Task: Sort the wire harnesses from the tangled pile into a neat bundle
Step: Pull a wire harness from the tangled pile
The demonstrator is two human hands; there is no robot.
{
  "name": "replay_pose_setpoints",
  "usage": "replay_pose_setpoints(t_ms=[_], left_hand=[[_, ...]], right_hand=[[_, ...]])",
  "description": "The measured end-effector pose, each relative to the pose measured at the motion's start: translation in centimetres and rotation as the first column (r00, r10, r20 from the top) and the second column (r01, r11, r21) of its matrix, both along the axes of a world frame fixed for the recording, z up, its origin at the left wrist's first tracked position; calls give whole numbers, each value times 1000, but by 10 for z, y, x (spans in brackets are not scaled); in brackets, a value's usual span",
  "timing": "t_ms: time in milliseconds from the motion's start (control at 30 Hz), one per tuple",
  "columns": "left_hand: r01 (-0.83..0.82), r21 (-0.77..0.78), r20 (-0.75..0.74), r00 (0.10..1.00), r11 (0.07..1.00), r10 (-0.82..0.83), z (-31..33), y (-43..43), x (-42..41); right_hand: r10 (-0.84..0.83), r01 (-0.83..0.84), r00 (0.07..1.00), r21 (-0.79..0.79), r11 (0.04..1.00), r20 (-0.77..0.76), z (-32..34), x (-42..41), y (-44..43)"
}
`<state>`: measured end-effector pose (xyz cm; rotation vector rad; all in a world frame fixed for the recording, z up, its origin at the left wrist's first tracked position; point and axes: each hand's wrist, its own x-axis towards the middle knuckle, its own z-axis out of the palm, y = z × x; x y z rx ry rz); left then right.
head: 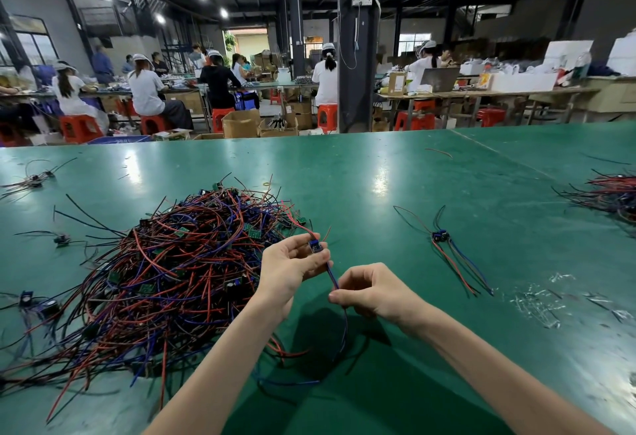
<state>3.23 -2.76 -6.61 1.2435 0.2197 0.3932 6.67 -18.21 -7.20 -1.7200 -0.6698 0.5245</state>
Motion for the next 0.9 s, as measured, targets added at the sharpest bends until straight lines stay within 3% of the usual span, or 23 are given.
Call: replay_pose_setpoints(t_ms=[633, 900], left_hand=[[-101, -67, 31, 994, 993, 103, 10, 18, 0], [-184, -31, 46, 982, 982, 185, 13, 24, 0]], right_hand=[[136, -138, 990, -74, 988, -25, -1, -8, -1], [229, -208, 969, -189, 960, 97, 1, -12, -1]])
